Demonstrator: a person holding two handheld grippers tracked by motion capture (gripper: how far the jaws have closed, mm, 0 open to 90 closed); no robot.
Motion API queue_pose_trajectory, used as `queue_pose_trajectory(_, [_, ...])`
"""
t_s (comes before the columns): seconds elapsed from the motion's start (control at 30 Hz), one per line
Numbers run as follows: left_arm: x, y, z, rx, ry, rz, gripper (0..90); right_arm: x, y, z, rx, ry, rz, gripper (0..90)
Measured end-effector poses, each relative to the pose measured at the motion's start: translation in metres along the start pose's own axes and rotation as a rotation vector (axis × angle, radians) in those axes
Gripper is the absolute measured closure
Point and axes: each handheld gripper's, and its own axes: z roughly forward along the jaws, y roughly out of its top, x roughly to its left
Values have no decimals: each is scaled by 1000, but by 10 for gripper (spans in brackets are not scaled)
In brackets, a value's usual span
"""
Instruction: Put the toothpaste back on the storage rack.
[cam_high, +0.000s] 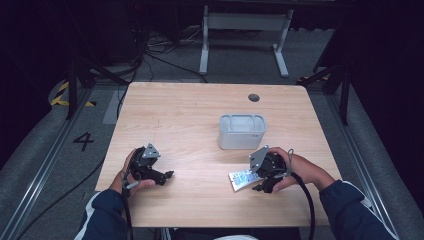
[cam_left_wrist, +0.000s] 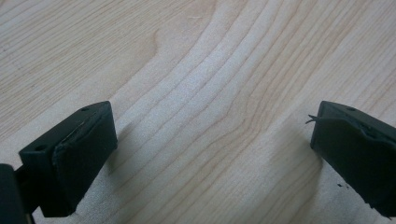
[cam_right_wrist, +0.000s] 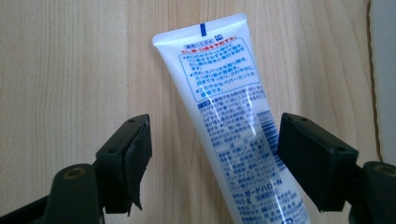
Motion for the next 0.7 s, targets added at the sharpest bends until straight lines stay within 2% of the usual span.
queue_pose_trajectory(0.3, [0,0,0,1,0,0,8,-3,16,10,47,19,-38,273])
queue_pose_trajectory(0.43, [0,0,0,-1,-1,0,8,-4,21,18,74,19,-41,275])
queue_pose_trajectory(0.53, [0,0,0,0,-1,1,8,-7,22,23,84,23,-50,294])
queue_pose_trajectory(0.57, [0,0,0,-1,-1,0,8,-8,23,24,85,27,-34,321])
queue_pose_trajectory(0.7, [0,0,0,-1,-1,0,8,-11,25,31,102,38,-48,344])
